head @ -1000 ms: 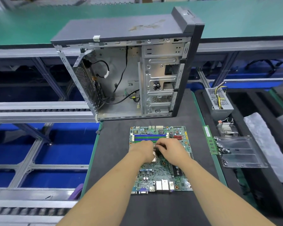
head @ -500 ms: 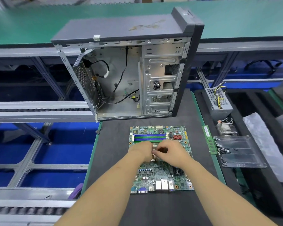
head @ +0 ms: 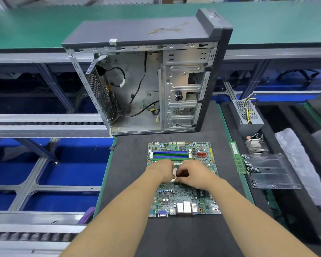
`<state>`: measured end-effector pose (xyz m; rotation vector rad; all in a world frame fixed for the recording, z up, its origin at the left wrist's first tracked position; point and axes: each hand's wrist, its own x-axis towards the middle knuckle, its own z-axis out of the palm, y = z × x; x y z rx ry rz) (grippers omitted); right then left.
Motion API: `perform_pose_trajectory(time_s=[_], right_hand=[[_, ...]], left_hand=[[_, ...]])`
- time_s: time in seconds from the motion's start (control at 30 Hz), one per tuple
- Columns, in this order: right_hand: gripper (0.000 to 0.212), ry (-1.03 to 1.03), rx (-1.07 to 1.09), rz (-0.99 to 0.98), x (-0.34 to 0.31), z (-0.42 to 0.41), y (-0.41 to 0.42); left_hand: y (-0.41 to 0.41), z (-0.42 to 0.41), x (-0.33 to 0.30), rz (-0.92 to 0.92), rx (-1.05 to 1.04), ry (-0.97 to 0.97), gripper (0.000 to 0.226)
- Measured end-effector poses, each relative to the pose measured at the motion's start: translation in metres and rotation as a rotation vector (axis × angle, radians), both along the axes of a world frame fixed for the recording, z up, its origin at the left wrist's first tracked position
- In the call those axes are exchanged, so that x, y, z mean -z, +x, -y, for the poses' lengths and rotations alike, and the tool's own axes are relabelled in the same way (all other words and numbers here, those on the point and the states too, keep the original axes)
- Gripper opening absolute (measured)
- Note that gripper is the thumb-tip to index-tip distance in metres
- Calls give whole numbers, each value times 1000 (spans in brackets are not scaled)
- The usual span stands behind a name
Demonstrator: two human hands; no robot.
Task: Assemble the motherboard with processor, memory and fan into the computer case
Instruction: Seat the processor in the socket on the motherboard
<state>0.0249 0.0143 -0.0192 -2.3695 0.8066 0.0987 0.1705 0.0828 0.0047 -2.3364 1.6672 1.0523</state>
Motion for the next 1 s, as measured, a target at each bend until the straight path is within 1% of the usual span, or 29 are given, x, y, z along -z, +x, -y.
perform_pose_trajectory(time_s=[0.07,0.13,0.33,0.5,0.7,0.8,0.9,0.93,1.0], right_hand=[[27,-61,-22,-44,3,-2,5],[27,-84,-24,-69,4,-3,8],[21,-71,-26,-151,1,-1,13],[27,-54,-29,-234,-1,2,15],[37,-65,32,-257,-8,1,18],[35,-65,44,-216,-7,-2,14],[25,-54,36,-154,-7,-7,9],[22,-38,38,-125,-6,-7,7],[18,-18,95,-17,-5,-9,2]], left_hand=[[0,0,1,4,9,-4,14],[0,-1,1,7,20,-4,11],[1,-4,2,1,7,-13,16],[1,-6,4,24,-22,-42,16],[-1,-4,3,40,-18,-38,14],[0,-4,6,47,11,-56,16],[6,-10,6,116,127,-135,22],[8,-15,7,141,162,-204,22],[12,-26,14,182,138,-446,24]])
